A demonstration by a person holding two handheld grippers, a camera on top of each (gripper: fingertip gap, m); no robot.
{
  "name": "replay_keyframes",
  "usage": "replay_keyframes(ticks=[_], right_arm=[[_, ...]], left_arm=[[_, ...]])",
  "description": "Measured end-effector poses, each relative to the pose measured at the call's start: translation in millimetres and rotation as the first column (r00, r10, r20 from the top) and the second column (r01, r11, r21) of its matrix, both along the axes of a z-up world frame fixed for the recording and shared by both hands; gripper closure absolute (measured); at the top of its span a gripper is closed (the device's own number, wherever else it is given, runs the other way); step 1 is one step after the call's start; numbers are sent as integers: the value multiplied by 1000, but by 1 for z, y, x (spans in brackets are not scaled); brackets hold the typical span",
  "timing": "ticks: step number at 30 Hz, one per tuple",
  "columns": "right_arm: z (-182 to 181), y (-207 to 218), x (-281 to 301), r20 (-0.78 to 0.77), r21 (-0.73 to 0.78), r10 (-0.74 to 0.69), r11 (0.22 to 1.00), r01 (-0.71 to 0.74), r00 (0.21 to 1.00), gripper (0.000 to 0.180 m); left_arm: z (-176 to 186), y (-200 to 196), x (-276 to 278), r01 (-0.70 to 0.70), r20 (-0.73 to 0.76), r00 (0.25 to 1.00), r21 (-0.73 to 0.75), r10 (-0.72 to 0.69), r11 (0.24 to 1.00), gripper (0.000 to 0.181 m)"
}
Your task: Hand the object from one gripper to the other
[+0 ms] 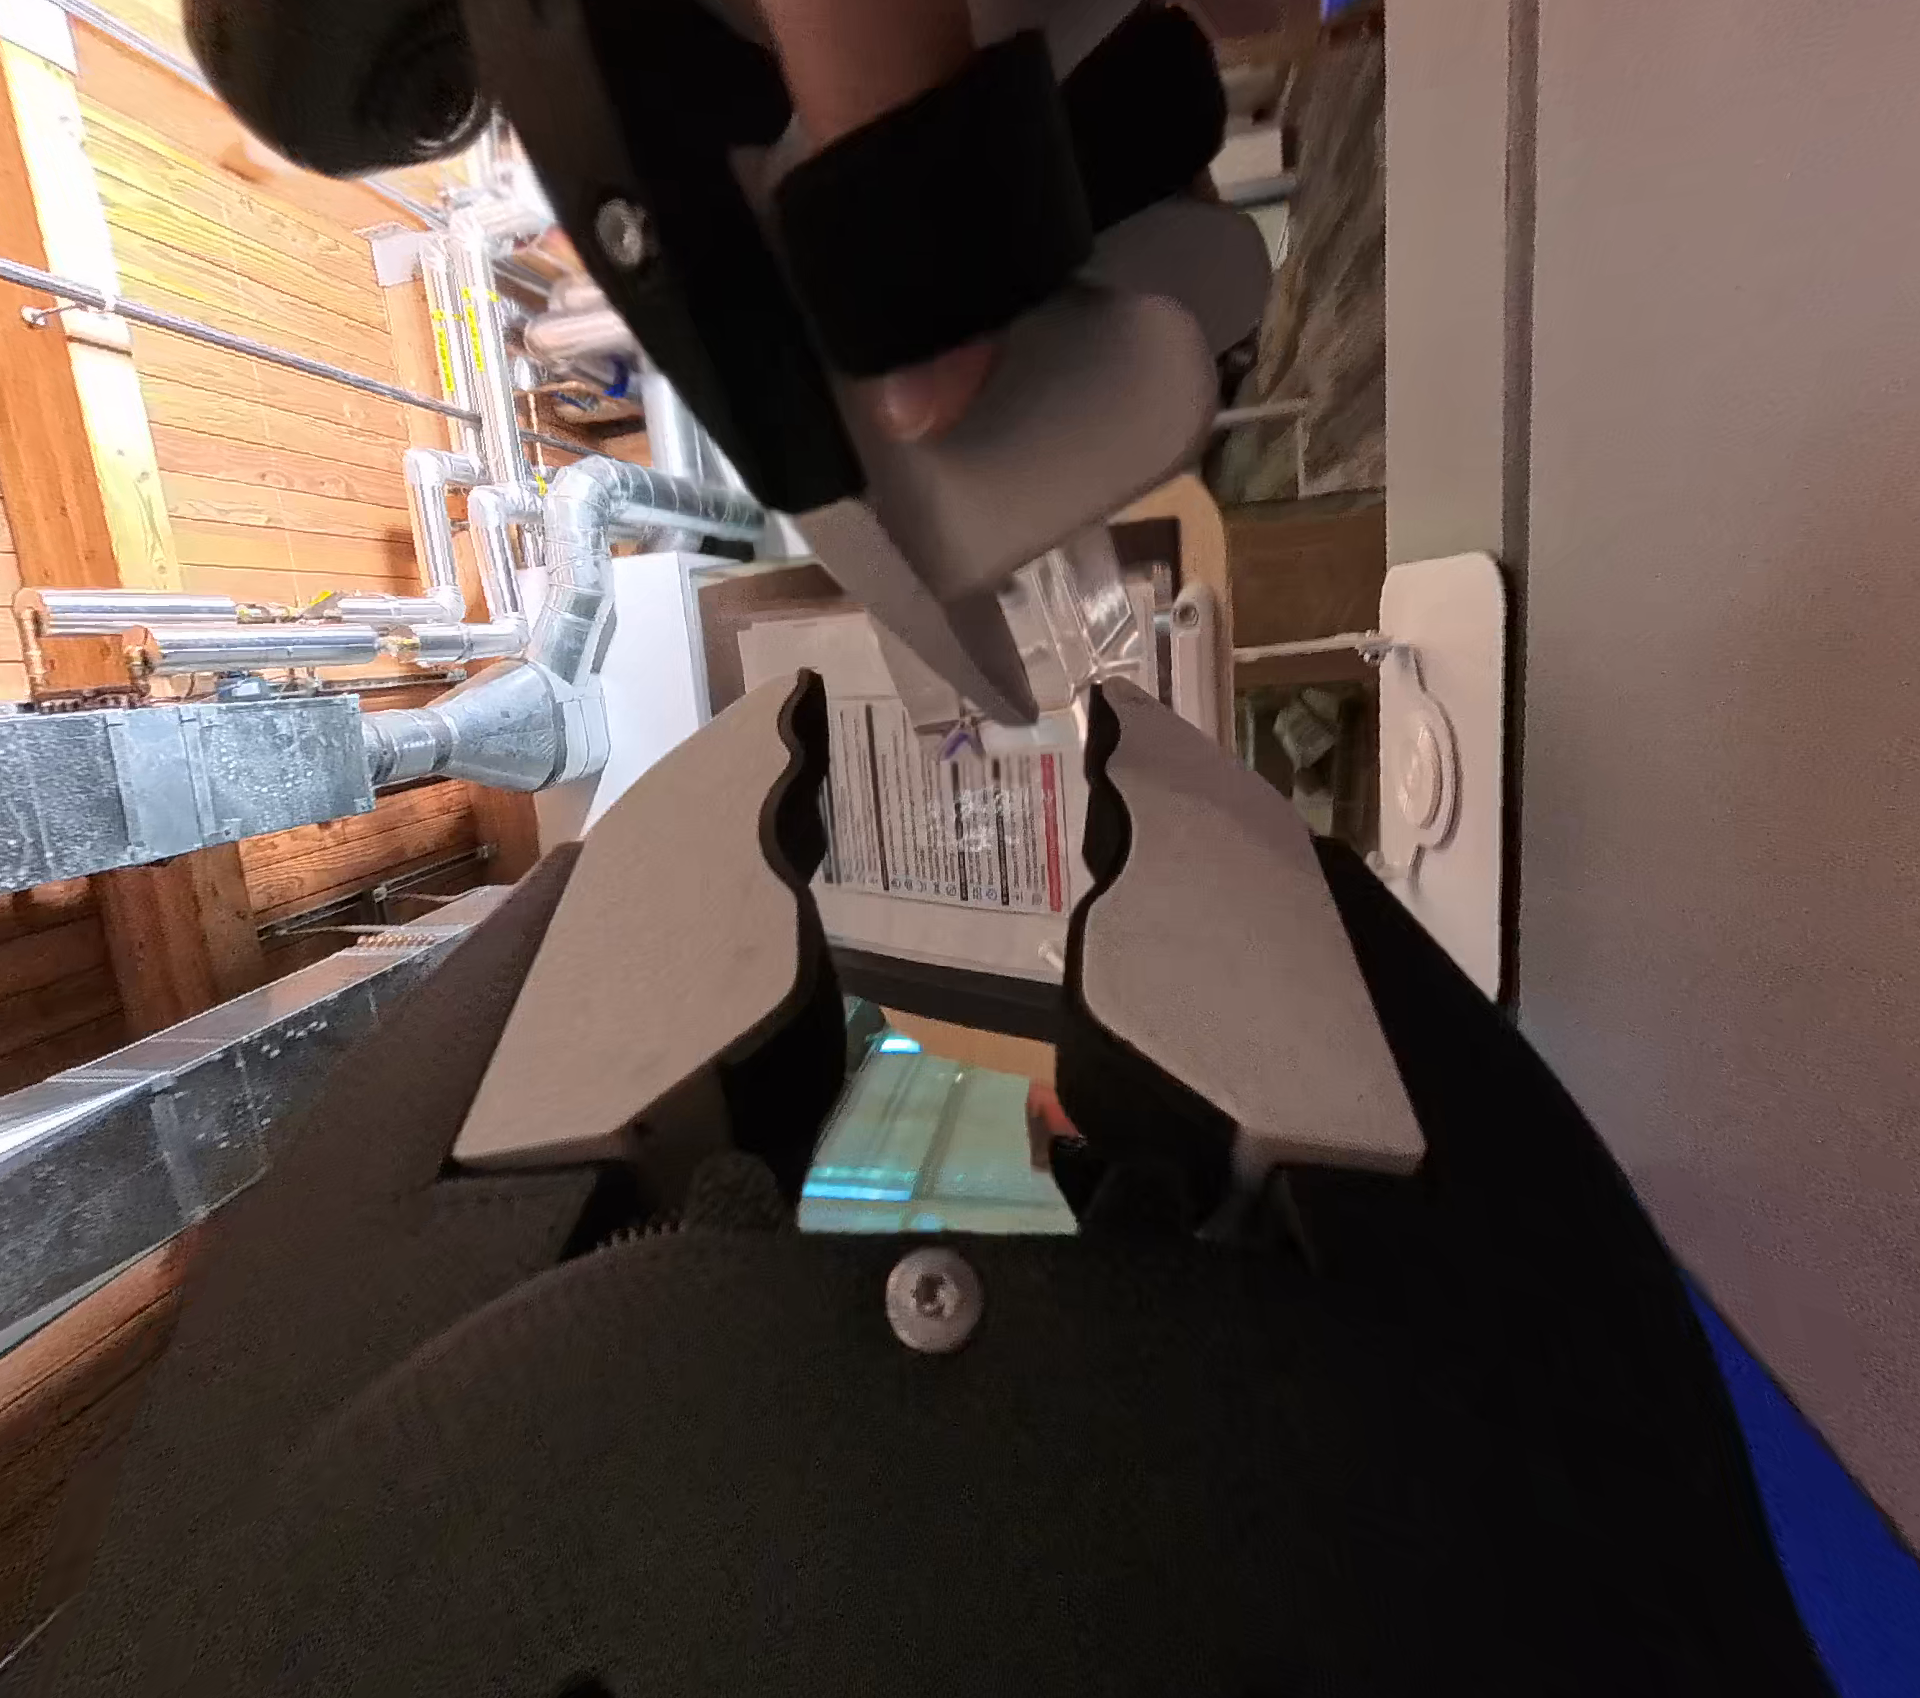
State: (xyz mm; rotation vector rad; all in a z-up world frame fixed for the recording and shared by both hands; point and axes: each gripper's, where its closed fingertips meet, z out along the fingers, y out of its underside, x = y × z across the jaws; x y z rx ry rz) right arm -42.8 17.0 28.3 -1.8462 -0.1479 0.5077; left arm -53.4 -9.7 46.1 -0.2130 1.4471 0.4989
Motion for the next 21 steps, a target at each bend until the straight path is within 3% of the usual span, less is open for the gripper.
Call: replay_keyframes(ticks=[5, 11, 18, 21], right_arm=[[2, -61, -6, 58, -228, 247, 946, -228, 967, 133], [-17, -132, -26, 29, -388, 552, 774, -499, 833, 133], [-28, -150, -56, 53, -437, 716, 643, -629, 696, 134], [-32, -153, -60, 66, -456, 736, 622, -636, 674, 134]], left_arm=[[2, -36, -11, 243, -35, 967, -197, -254, 950, 132], [0, -110, -26, 482, -5, 831, -495, -557, 723, 118], [-28, -145, -35, 452, -109, 727, -667, -678, 592, 120], [-45, -155, -38, 420, -179, 685, -695, -706, 583, 136]])
